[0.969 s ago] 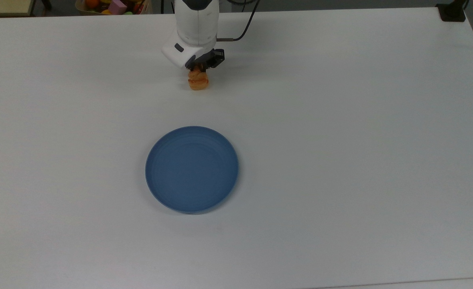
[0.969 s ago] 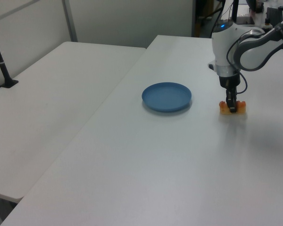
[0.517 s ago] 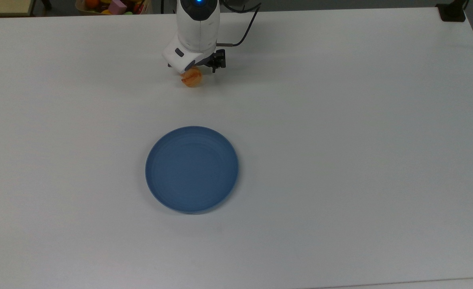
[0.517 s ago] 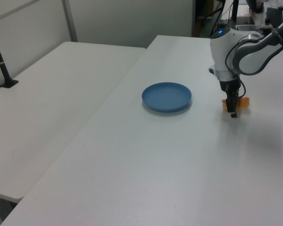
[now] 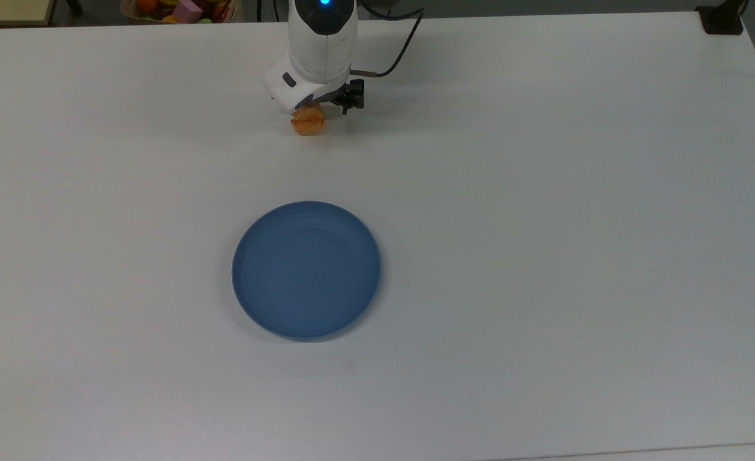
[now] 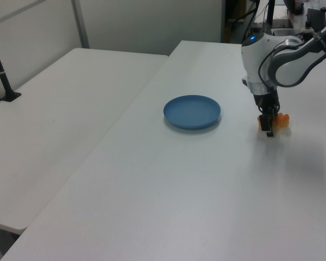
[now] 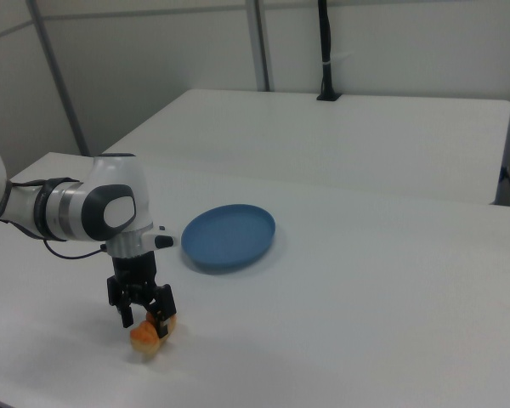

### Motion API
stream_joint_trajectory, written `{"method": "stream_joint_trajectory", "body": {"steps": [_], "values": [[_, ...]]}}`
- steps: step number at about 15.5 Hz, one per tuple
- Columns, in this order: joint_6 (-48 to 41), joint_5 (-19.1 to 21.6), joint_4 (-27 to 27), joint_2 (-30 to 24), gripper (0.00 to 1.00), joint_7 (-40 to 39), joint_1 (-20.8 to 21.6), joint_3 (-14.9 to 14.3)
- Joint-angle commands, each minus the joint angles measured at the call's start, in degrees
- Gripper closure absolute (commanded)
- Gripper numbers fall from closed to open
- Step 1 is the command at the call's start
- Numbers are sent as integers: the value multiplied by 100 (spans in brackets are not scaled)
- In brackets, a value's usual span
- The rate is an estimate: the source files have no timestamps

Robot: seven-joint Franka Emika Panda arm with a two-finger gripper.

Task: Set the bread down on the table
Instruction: 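Lower the bread roll onto the bare table surface, then open the gripper and raise it away from the bread roll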

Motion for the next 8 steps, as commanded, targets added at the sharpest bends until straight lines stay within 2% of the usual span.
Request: {"method": "stream_joint_trajectory", "body": {"steps": [1, 4, 8], "values": [[-164, -110, 20, -93, 0, 228, -31, 83], [-173, -119, 29, -110, 0, 219, -31, 83], [-734, -128, 756, -189, 0, 70, -136, 83]]}}
